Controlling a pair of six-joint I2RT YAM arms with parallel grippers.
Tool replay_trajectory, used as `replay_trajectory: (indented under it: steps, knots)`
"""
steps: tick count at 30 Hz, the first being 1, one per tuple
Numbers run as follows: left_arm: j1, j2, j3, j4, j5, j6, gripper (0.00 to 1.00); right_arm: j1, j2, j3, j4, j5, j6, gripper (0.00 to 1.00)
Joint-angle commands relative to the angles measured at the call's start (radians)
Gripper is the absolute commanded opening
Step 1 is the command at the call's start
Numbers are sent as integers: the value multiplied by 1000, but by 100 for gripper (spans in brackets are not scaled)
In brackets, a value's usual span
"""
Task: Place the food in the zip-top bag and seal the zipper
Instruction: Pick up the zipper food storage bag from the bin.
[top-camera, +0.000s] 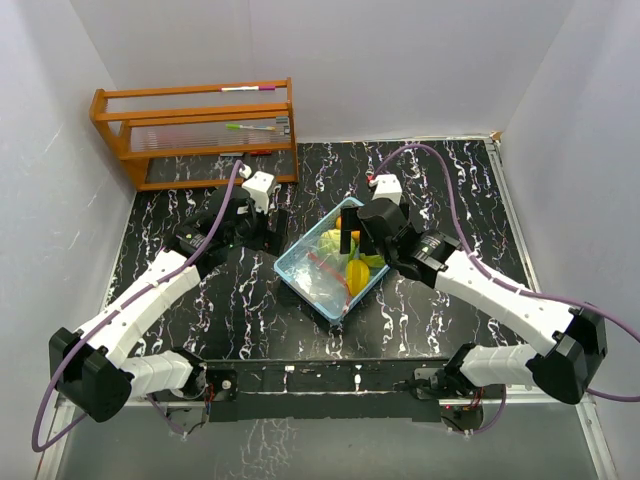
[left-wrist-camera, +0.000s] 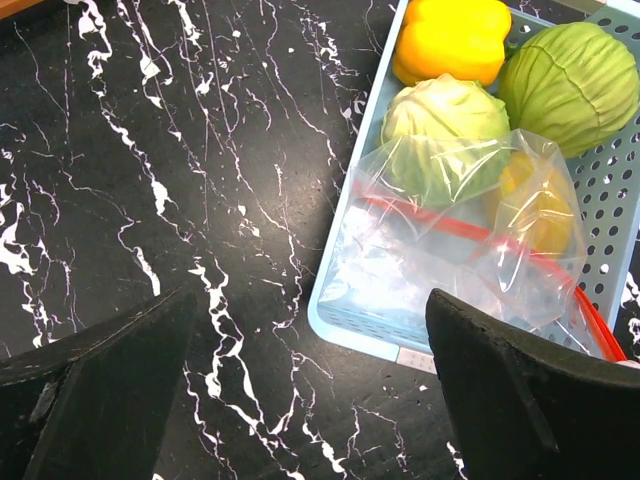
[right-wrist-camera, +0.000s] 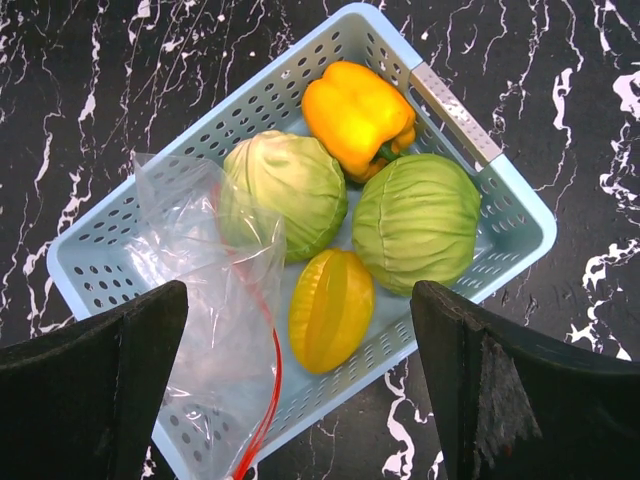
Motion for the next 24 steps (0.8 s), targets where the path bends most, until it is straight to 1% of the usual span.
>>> replay_trajectory:
  steps: [1, 6, 12, 17, 20, 24]
  knots:
    - [-5, -34, 42, -27, -16, 12, 97, 7, -48, 38, 34, 48, -12, 98]
    - [-5, -37, 40, -24, -17, 12, 97, 7, -106, -3, 79, -2, -71, 98]
    - [-5, -55, 30, -34, -31, 13, 97, 6, -169, -81, 144, -141, -130, 98]
    - [-5, -63, 18, -31, -27, 3, 97, 10, -75, -99, 129, -305, -102, 98]
    - [-5, -74, 11, -36, -33, 0, 97, 42, -28, -141, 158, -318, -60, 99]
    - [-5, -97, -4, -41, -48, 6, 97, 72, -15, -184, 197, -314, -23, 98]
